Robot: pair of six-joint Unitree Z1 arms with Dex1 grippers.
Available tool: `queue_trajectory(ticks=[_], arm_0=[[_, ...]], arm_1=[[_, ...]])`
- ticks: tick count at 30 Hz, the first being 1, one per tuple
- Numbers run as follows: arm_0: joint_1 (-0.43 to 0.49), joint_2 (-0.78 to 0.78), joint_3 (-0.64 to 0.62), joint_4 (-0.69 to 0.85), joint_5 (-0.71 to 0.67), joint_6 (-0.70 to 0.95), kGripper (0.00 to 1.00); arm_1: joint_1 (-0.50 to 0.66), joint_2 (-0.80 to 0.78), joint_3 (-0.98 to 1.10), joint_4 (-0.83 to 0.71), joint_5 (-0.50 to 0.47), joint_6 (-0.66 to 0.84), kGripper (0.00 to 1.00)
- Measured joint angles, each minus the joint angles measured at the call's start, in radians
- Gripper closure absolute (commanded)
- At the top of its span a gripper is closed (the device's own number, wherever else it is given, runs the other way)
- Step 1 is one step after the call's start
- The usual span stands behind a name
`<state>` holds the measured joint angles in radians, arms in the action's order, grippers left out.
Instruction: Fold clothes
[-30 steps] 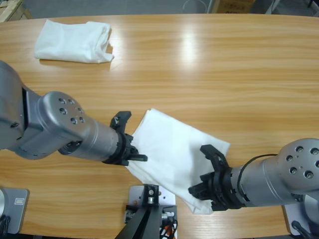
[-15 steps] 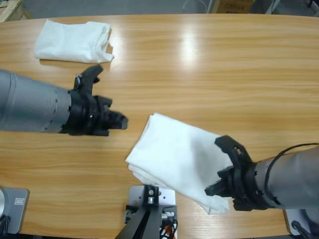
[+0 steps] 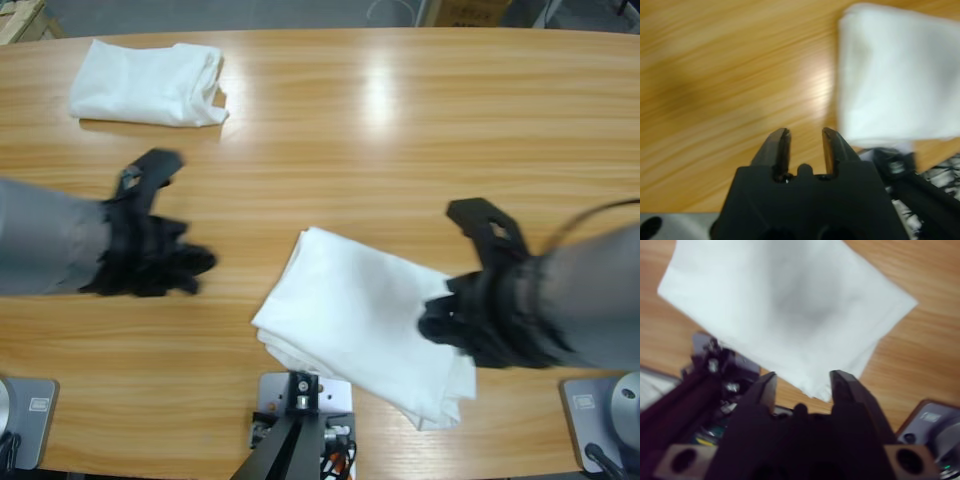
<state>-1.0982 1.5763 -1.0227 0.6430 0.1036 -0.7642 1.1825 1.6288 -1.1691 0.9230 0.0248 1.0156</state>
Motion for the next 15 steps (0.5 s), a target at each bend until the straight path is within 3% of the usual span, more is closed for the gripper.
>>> queue_trajectory(ticks=[5,15], arm_0=[[0.000,-0.037,0.000,0.177,0.029,-0.021,0.009],[0.000,-0.182,0.070,0.206,0.029,-0.025,0.008]], arm_1=[[-0.017,0.112,-0.044,0.007,0.021,0.214,0.000],[-0.065,0.246,-0.050,-0.114,0.073,0.384,0.000]])
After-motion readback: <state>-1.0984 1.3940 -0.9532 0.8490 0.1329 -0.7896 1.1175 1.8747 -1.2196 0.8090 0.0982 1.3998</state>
